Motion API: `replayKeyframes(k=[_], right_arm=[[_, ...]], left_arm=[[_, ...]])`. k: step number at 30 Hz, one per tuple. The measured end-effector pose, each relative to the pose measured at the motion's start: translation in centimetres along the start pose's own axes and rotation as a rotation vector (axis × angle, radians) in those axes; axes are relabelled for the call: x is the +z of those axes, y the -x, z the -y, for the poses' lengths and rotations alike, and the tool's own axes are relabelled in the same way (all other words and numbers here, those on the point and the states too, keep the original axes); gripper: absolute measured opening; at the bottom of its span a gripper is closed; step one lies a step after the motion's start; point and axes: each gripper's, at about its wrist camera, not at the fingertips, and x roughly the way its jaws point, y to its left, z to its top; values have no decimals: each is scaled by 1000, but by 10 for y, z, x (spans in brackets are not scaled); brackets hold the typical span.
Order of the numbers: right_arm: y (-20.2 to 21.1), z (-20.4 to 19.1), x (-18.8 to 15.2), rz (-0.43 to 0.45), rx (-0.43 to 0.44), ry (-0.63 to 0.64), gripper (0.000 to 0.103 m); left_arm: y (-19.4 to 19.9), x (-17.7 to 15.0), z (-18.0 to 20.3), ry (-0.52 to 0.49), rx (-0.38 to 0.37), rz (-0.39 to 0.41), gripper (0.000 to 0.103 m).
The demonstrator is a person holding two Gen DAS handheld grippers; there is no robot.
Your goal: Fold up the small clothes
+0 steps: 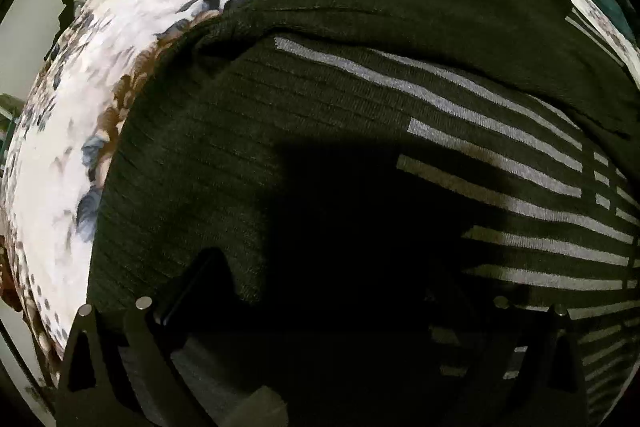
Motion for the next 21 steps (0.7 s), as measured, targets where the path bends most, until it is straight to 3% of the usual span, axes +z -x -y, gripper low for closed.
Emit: replayKeyframes(k=[6,9,12,16,19,21], right_arm=[[2,34,-64,-138,-41,-6,53],[31,38,-76,-99,-33,-43,53],[62,6,-69,-26,39,-3,55],[73,-100,-38,4,197,187,60],[57,-201,-15,-2,269,377,60],[35,-265,-4,-40,308,488,59]], left_arm=[[6,8,-9,-14,-39,-47,103],[26,26,-25,27,-64,-40,103],[53,51,-55,132,-154,56,103],[51,92,-84,228,-270,135,102],[30,132,-90,225,-324,175,85],[12,150,-94,190,-340,177,53]])
